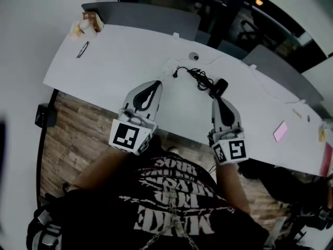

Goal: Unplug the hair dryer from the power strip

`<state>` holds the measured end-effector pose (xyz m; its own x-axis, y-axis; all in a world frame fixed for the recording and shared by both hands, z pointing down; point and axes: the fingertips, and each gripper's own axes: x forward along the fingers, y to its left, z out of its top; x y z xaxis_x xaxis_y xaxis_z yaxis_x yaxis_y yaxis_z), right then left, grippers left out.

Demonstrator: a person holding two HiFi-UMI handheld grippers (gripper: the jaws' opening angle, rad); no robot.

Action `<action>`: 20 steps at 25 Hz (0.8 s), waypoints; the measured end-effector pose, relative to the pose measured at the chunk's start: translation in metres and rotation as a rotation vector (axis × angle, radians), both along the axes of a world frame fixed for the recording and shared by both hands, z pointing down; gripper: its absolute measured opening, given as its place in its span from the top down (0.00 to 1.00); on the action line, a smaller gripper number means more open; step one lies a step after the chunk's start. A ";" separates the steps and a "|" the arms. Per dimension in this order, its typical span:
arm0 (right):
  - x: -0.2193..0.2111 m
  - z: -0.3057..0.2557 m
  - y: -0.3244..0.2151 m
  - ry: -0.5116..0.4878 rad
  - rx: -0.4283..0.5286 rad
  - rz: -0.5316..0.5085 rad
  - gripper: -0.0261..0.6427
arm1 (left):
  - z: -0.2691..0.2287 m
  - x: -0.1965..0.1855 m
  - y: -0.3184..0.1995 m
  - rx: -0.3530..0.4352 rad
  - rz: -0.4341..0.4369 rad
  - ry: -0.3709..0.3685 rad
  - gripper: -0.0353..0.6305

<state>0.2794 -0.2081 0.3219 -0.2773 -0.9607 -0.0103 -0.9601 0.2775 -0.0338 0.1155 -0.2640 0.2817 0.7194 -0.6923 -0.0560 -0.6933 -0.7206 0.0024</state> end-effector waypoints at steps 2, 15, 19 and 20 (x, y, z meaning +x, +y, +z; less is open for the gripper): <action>-0.002 -0.001 0.003 -0.004 -0.001 0.000 0.91 | 0.001 -0.002 0.002 0.002 0.002 -0.008 0.91; -0.010 -0.005 0.012 -0.021 0.017 -0.012 0.91 | -0.003 -0.013 0.013 0.011 -0.029 -0.023 0.91; -0.001 -0.007 0.021 -0.018 0.018 -0.014 0.91 | -0.003 -0.006 0.022 0.007 -0.036 -0.016 0.91; 0.002 -0.007 0.023 -0.018 0.018 -0.011 0.91 | -0.003 -0.003 0.024 0.005 -0.035 -0.015 0.91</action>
